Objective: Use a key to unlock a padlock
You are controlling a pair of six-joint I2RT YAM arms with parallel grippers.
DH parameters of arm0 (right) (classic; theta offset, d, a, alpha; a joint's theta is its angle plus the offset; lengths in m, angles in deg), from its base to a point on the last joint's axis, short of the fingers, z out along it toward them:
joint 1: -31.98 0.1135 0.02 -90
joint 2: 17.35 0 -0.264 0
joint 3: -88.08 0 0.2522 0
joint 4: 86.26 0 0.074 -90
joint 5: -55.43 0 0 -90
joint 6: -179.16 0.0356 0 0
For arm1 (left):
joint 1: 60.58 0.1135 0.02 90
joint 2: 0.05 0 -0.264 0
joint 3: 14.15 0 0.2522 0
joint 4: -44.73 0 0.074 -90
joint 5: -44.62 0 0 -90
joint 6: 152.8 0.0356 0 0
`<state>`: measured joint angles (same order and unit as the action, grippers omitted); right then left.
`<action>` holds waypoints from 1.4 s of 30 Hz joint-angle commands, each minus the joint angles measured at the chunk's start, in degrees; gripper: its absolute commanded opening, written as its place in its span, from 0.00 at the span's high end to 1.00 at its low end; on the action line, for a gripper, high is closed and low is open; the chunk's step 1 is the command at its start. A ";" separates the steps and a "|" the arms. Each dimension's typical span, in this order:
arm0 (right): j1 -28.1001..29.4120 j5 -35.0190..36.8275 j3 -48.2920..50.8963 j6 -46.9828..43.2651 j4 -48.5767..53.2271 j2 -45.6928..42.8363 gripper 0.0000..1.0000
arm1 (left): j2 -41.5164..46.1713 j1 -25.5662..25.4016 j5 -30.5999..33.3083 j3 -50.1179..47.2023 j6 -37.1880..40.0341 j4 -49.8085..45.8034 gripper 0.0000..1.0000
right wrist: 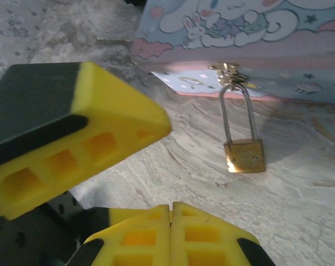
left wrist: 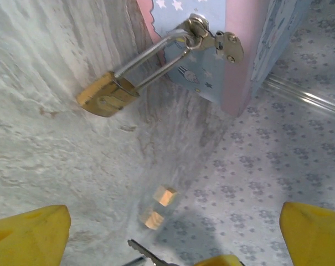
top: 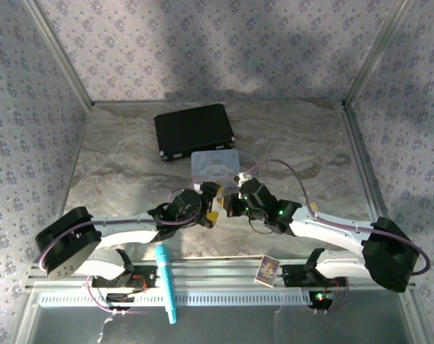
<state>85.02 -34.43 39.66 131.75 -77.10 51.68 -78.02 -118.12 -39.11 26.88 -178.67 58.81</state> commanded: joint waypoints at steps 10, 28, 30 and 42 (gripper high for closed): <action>1.71 -2.51 -0.73 1.46 -8.02 0.11 1.00 | -2.60 -0.27 -1.24 -0.06 -5.69 12.92 0.21; -0.04 -1.90 2.25 1.69 -3.84 -5.55 1.00 | 2.07 0.23 -0.26 -0.25 -3.21 1.93 0.63; -0.22 -1.81 2.70 1.97 -3.92 -5.97 1.00 | 2.48 0.23 0.11 -0.52 -2.90 1.93 0.66; -1.62 -2.87 3.50 2.02 -4.43 -6.75 1.00 | 4.56 0.91 0.67 -0.72 -0.71 1.03 0.95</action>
<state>83.75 -37.08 42.70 133.35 -80.95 45.45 -74.81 -117.72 -39.35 26.33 -180.62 60.56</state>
